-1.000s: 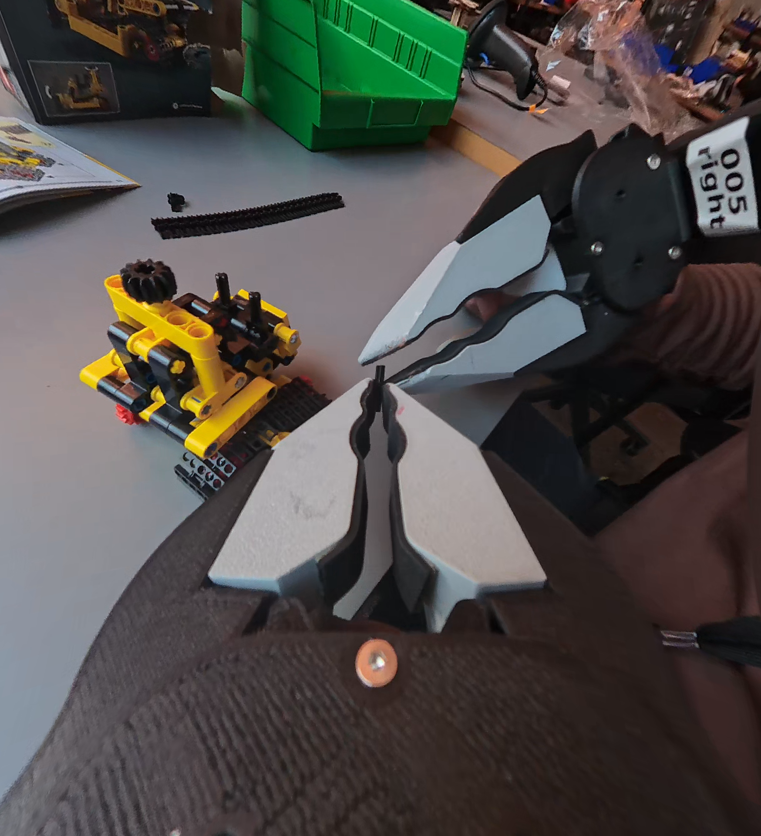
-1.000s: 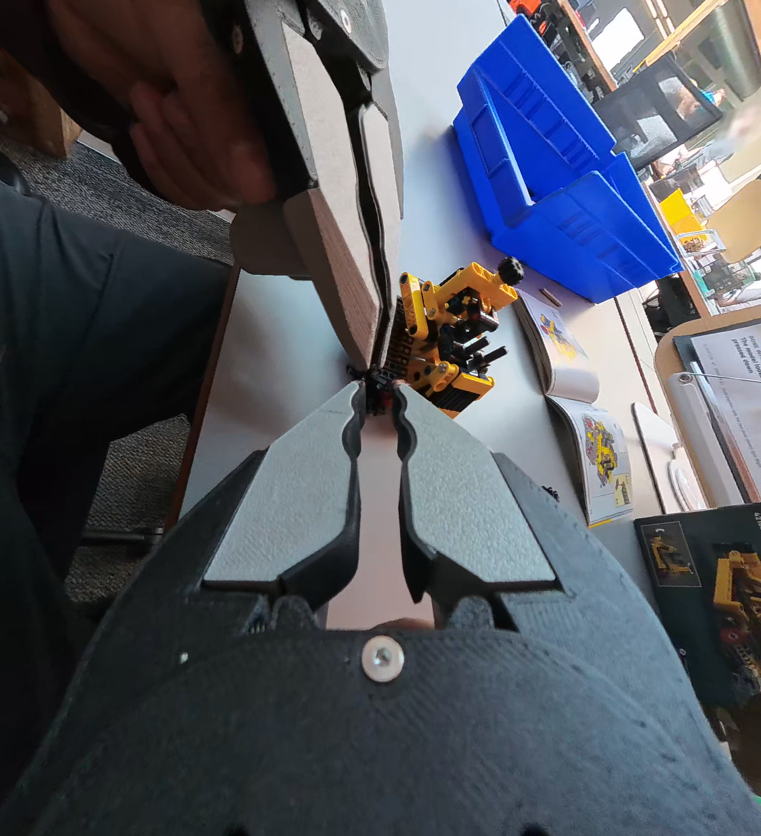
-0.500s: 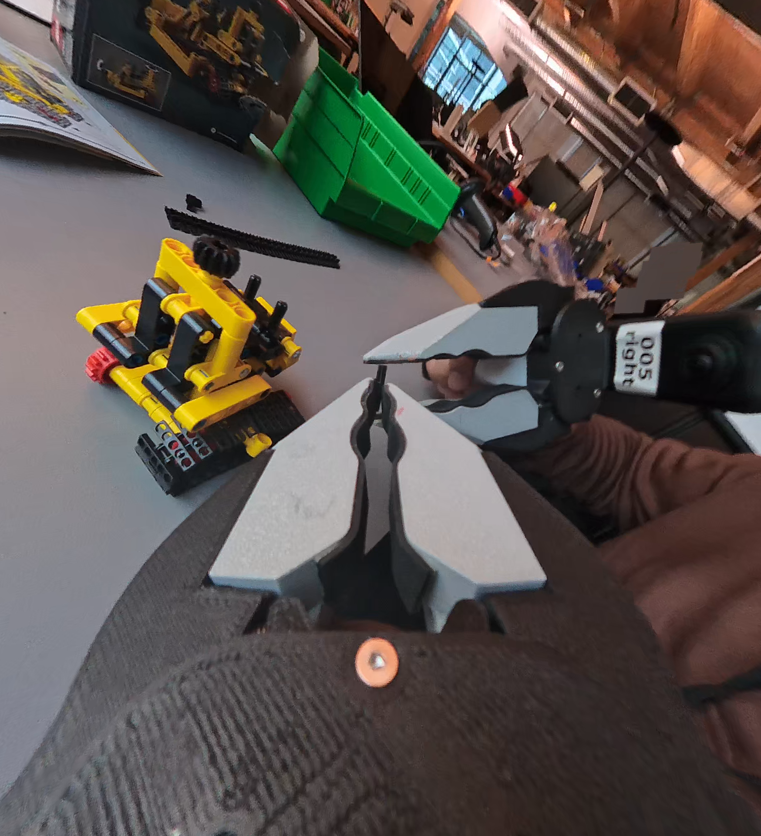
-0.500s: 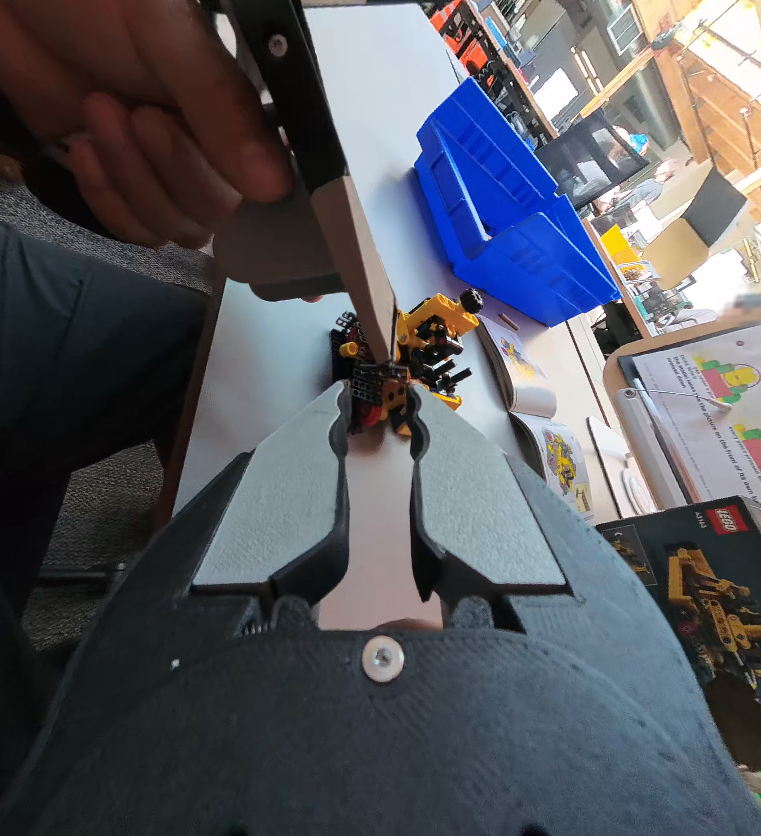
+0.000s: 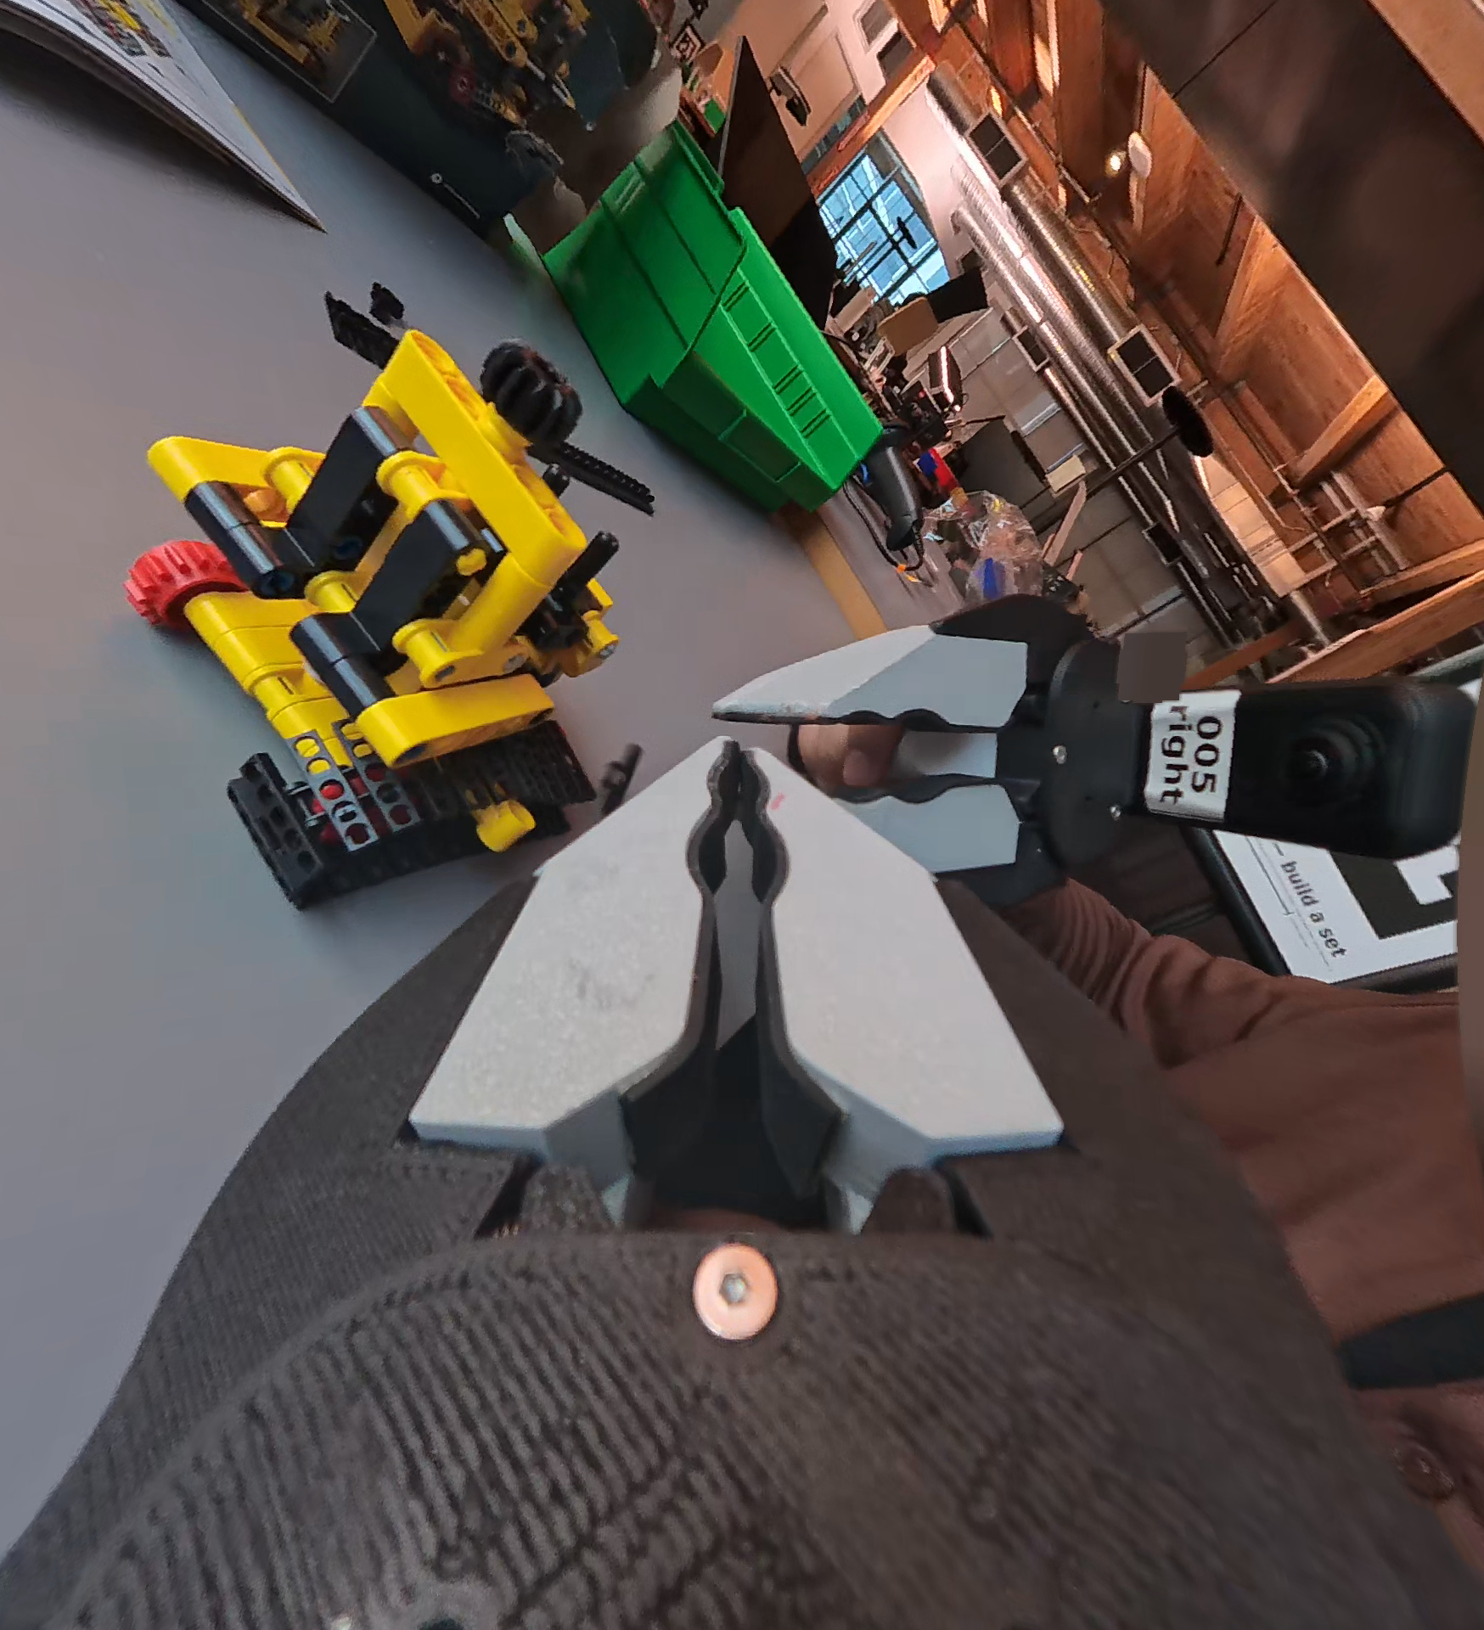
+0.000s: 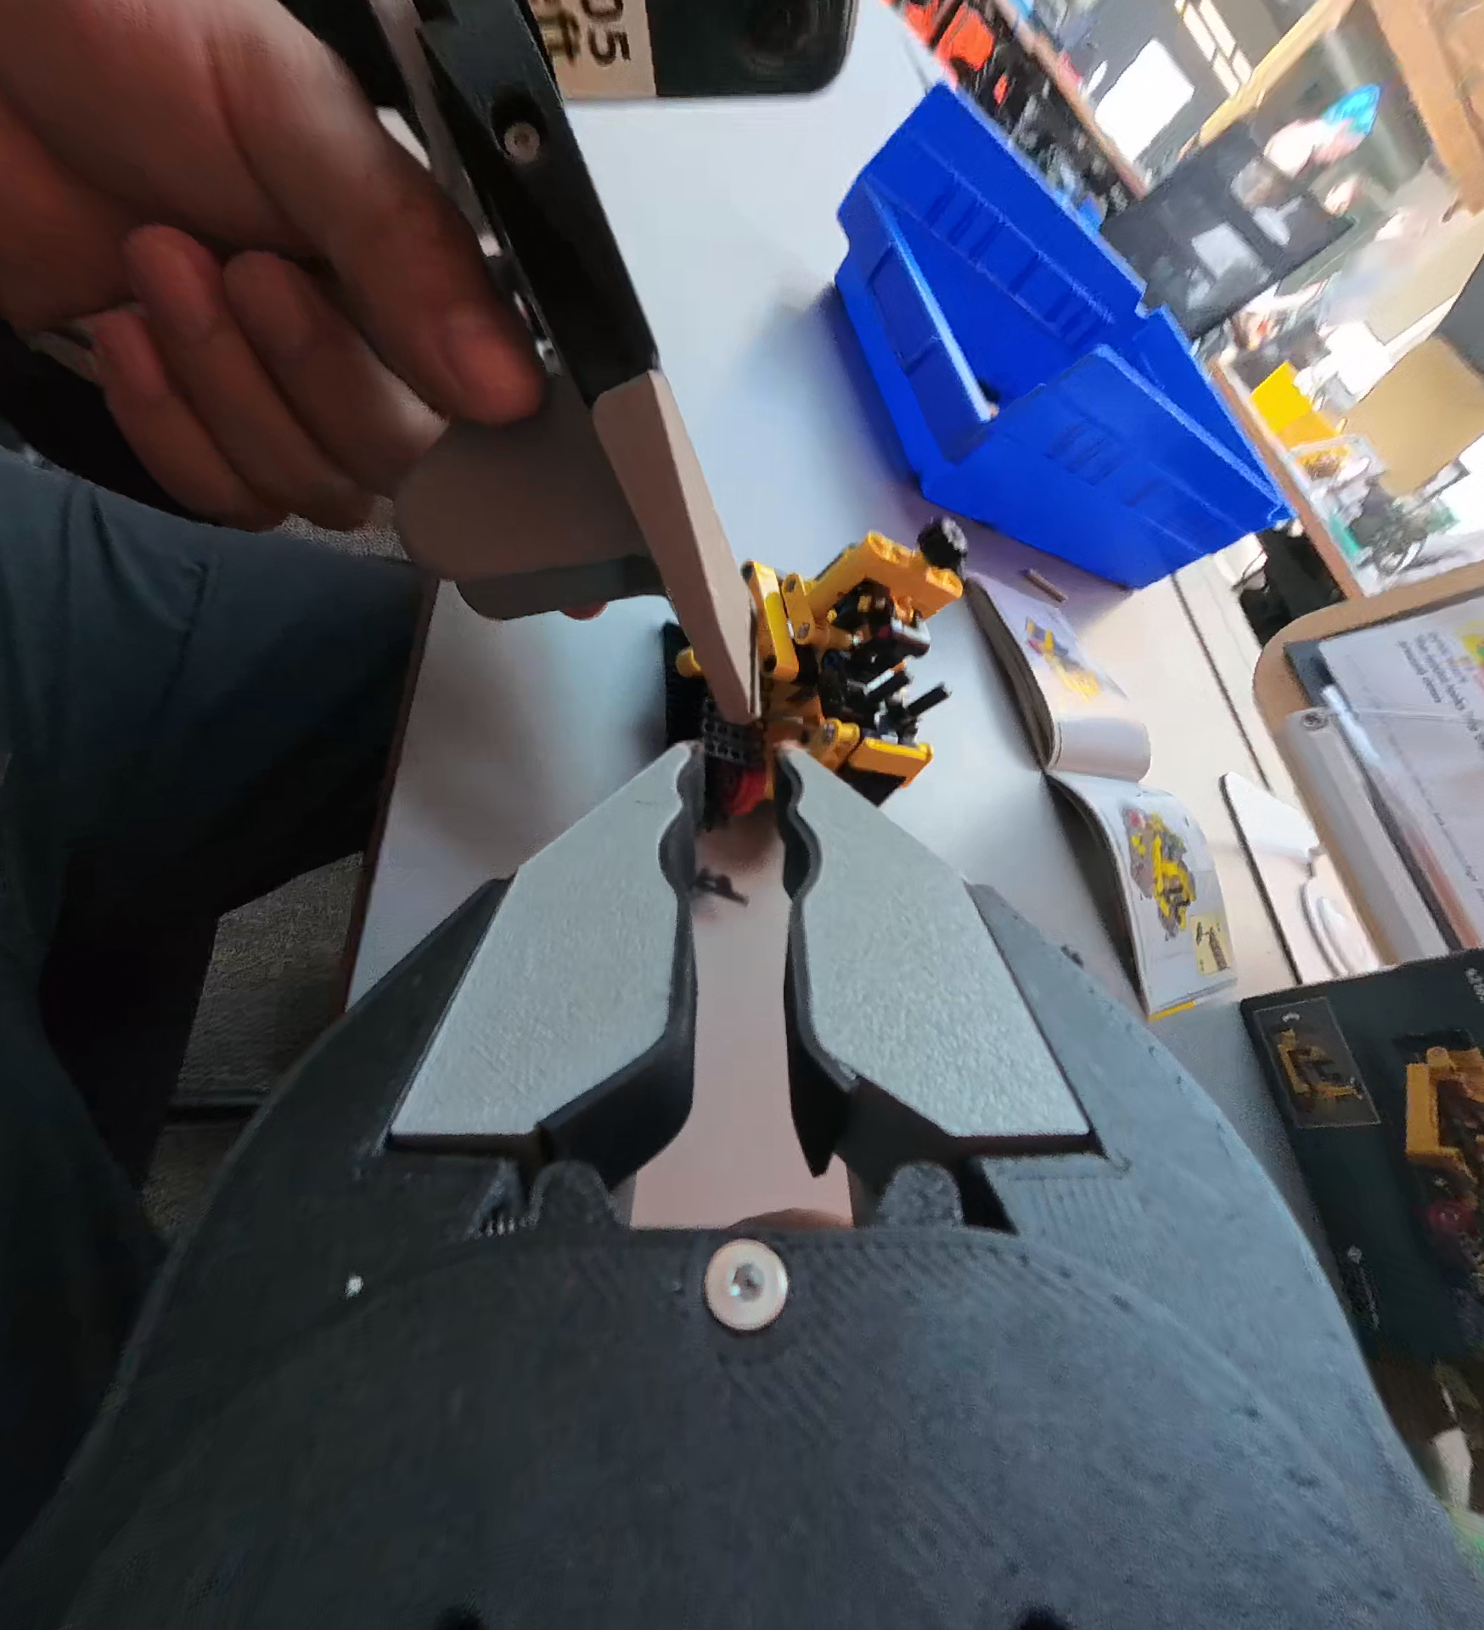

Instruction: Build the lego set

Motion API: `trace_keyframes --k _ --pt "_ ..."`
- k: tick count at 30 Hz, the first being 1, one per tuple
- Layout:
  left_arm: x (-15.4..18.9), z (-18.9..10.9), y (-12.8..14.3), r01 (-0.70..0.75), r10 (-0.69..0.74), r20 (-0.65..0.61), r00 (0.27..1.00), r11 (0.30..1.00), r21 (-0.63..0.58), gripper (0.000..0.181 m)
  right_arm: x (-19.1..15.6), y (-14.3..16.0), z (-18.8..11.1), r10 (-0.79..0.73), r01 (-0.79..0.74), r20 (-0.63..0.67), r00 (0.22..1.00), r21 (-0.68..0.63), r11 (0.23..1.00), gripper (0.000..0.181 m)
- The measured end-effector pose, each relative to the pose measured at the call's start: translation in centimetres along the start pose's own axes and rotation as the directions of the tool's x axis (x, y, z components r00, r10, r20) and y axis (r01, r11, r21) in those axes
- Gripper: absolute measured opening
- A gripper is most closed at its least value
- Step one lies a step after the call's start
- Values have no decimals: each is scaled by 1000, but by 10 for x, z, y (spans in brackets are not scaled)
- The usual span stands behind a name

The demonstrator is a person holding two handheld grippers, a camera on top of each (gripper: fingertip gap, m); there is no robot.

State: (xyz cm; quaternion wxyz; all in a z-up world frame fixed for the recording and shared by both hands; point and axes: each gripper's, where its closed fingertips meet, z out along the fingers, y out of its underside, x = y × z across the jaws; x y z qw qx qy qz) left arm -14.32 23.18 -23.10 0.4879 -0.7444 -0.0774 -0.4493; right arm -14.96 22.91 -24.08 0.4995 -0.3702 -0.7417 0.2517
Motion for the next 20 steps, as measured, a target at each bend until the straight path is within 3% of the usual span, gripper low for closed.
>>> trace_keyframes --k 3,8,12,15,20 --pt "-4 -2 0 -37 38 19 999 999 -13 0 1 22 5 21 -20 10 1000 -105 994 13" --pt "-4 -13 3 -326 336 86 938 939 -111 0 13 40 -5 108 -105 7 994 -150 983 15" --pt "-19 -19 8 -561 606 180 775 791 -245 1 13 55 -12 243 -221 98 965 -196 955 19" --pt "-24 -19 6 -660 728 193 658 681 -318 12 14 57 -13 327 -296 138 935 -206 933 19" --pt "-32 -18 0 -777 881 202 427 472 -417 15 8 63 -10 358 -307 170 918 -265 914 18"
